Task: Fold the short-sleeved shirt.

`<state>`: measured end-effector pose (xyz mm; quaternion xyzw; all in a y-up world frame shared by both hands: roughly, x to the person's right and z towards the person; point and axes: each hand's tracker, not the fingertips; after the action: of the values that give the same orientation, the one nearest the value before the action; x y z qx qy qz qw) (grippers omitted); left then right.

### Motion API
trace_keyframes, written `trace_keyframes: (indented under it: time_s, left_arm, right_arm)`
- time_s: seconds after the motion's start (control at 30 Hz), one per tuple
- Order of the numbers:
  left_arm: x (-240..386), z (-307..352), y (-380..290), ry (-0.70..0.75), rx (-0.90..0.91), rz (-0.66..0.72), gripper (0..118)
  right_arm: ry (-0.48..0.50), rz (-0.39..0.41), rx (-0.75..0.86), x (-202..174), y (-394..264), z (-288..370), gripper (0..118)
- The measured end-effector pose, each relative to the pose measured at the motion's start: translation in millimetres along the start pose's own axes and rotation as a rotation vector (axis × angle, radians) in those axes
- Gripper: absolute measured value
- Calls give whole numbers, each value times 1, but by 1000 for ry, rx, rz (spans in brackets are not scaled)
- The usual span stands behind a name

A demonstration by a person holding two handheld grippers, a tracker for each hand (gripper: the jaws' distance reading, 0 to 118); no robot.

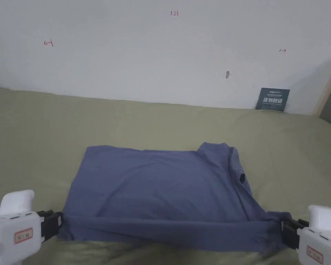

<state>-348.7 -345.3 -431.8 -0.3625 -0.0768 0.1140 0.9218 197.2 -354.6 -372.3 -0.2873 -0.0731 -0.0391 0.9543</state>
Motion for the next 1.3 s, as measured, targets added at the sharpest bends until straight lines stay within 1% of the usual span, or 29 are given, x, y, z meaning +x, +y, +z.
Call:
trace_keyframes:
  time_s: [0.03,0.17,0.27,0.33,0.37,0.4,0.43,0.47,0.5,0.53,0.57,0.6,0.63,0.67,0.73,0.8,0.83,0.87,0.9,0.93,0.97,1.0,1.03,1.07,1.1,1.13,1.2,1.3]
  left_arm:
    - [1,-8,5,6,-34,-6,8]
    - [2,-35,21,29,-62,-20,8]
    - [-2,-61,31,52,-118,-35,8]
    - [-5,-73,35,48,-147,-33,8]
    - [-5,-76,36,50,-152,-30,9]
    - [-6,-79,36,57,-164,-26,16]
    - [-8,-81,36,85,-171,-19,48]
    - [-10,-80,35,108,-174,-11,78]
    - [-14,-75,33,103,-164,2,95]
    - [-17,-63,29,77,-123,34,96]
    - [-20,-53,26,57,-104,52,95]
    - [-23,-42,23,59,-88,65,95]
    - [-24,-30,20,66,-78,60,95]
    - [-25,-15,17,67,-57,59,95]
    - [-24,11,5,62,-3,42,95]
    - [-30,24,-7,41,17,18,92]
    - [-28,32,-16,34,16,11,83]
    - [-26,38,-24,20,9,1,68]
    - [-24,43,-33,2,-3,-11,46]
    - [-20,45,-43,0,-13,-21,13]
    - [-18,46,-51,9,-29,-42,4]
    - [-16,45,-61,29,-53,-75,0]
    - [-16,45,-70,21,-55,-73,0]
    - [-12,44,-76,-9,-85,-65,0]
    - [-13,42,-83,-37,-106,-42,0]
    - [-14,39,-88,-50,-128,-16,0]
    - [-9,36,-88,-39,-127,-24,0]
    - [-11,25,-71,-22,-106,-51,0]
  right_arm:
    - [-4,7,-9,-1,4,-9,13]
    - [-31,1,-46,-4,13,-40,13]
    - [-53,33,-72,-6,17,-60,13]
    - [-63,35,-95,-6,19,-71,13]
    - [-60,30,-114,-6,18,-75,13]
    - [-41,2,-155,-4,18,-80,14]
    - [-49,-34,-172,-2,17,-81,23]
    - [-67,-68,-167,0,16,-80,37]
    - [-87,-98,-146,4,13,-75,55]
    - [-75,-143,-109,11,10,-69,81]
    - [-51,-180,-79,17,8,-61,92]
    - [-32,-216,-50,23,5,-50,96]
    - [-21,-234,-25,26,4,-36,96]
    - [-11,-231,-19,29,2,-26,96]
    - [-18,-196,-9,30,-5,-2,96]
    - [-14,-123,-23,25,-11,19,96]
    - [-15,-79,-44,21,-16,30,95]
    - [-8,-42,-57,18,-21,38,91]
    - [7,-9,-73,12,-26,46,81]
    - [24,15,-94,7,-31,53,55]
    - [46,31,-115,2,-36,58,26]
    - [66,43,-150,-3,-41,61,11]
    - [49,67,-162,-7,-45,61,10]
    - [42,49,-159,-9,-50,62,7]
    - [44,41,-163,-10,-55,63,7]
    - [62,16,-168,-10,-59,63,7]
    - [64,2,-171,-10,-62,62,7]
    - [52,31,-162,-9,-57,63,7]
